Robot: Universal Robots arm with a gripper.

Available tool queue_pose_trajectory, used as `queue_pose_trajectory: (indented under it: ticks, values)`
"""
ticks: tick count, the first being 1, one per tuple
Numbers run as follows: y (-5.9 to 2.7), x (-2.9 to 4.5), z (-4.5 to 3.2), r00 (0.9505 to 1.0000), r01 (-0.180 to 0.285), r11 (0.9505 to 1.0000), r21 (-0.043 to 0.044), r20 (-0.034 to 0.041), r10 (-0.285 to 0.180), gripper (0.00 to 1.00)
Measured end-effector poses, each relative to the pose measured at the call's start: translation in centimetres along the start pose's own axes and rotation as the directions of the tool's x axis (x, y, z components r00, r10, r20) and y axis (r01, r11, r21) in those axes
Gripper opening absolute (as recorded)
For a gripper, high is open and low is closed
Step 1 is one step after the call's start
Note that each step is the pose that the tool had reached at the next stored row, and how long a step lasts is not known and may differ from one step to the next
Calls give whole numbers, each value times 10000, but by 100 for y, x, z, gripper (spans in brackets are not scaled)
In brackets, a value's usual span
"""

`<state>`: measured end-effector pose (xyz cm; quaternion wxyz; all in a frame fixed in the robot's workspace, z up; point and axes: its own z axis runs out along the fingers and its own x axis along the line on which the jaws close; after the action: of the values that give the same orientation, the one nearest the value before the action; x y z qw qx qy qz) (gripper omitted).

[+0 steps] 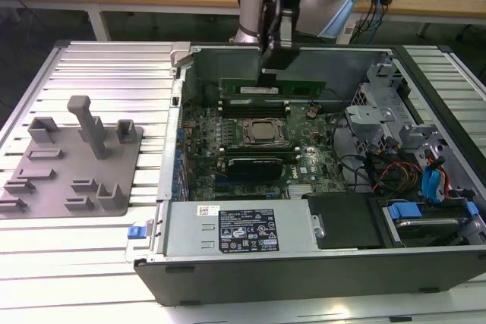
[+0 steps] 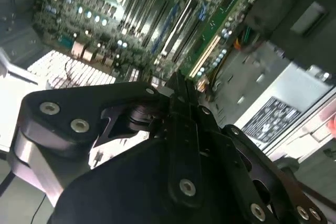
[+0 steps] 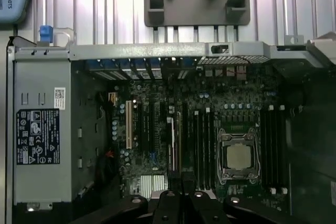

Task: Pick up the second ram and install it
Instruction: 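Pick up the second ram and move it above second insertion slot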

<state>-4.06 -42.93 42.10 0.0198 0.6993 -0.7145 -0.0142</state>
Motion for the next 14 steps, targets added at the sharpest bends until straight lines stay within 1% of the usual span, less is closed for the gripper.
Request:
queue_pose_trajectory:
  ticks: [1,2,3,9,13,14]
  values:
    - [-18,-10,9,10000,1,10000,-1,-1,-1,9]
    - [-35,-36,33,10000,0,10000,-4,-1,0,9]
    - [-38,-78,70,10000,0,10000,-6,0,0,9]
    - [-49,-258,300,10000,0,10000,-6,0,0,9]
    - [-52,-345,387,10000,0,10000,-6,0,0,9]
    - [-53,-382,423,10000,1,10000,-7,-1,-1,9]
